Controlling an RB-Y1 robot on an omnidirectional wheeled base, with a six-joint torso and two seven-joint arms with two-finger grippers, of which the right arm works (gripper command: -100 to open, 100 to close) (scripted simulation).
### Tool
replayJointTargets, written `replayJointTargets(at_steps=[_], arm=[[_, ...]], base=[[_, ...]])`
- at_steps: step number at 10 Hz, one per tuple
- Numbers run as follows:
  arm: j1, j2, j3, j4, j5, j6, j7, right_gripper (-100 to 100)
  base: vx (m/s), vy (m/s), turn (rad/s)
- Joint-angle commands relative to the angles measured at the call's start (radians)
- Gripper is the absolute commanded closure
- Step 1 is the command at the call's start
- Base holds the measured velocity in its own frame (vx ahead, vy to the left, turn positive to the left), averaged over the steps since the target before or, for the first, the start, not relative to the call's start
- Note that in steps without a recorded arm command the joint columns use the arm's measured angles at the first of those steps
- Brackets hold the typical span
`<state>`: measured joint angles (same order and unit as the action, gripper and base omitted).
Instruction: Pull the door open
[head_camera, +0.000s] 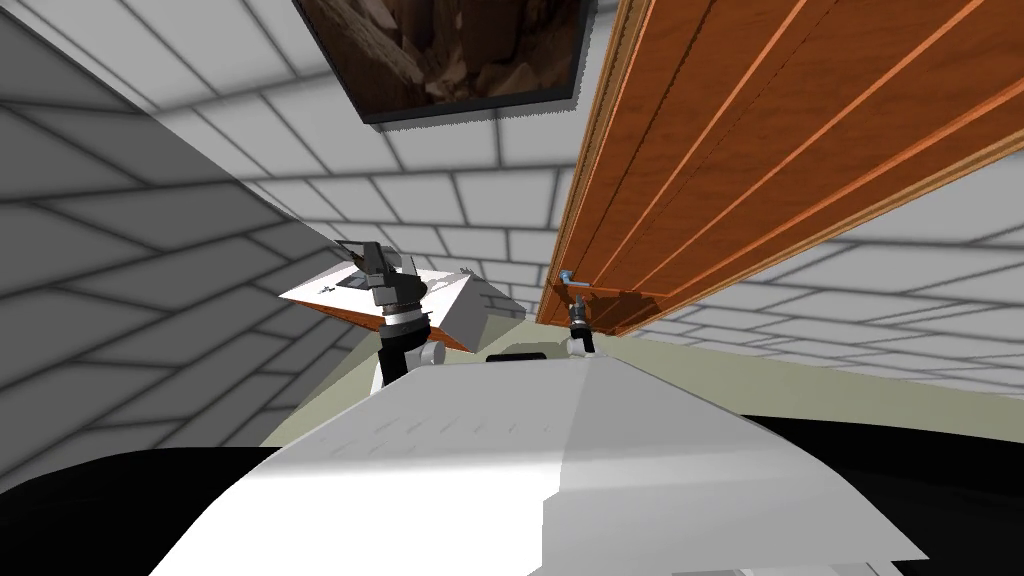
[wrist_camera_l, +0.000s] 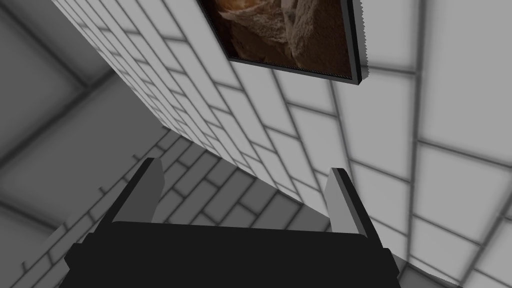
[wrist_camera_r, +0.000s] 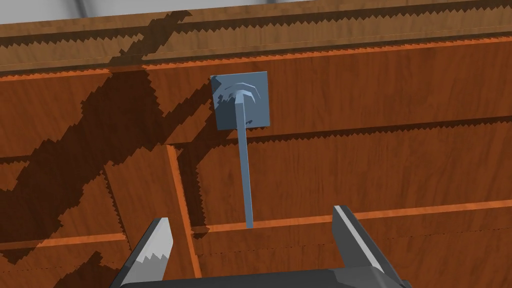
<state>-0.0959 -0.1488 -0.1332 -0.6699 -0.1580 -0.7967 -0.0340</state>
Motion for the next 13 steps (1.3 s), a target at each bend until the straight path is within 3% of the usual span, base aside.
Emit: replayJointTargets(at_steps=[1,2,8,10,11,13], arm=[[0.009,-0.016,-0.006,0.009,-0.005,-0.010,-0.015,-100],[0.013,-0.022,-0.009,0.012,-0.007,-0.013,-0.021,-100],[0.061,-0.108,-0.042,0.058,-0.033,-0.064,-0.102,-100],[0.069,-0.112,-0.042,0.046,-0.033,-0.058,-0.105,-100],[0.069,-0.112,-0.042,0.046,-0.033,-0.058,-0.105,100],[0.069,-0.112,-0.042,0.046,-0.033,-0.058,-0.105,100]], base=[[0.129,0.002,0.106],[0.207,0.009,0.101],[0.192,-0.003,0.128],[0.123,-0.024,0.038],[-0.011,0.000,-0.007],[-0.027,0.005,-0.001]])
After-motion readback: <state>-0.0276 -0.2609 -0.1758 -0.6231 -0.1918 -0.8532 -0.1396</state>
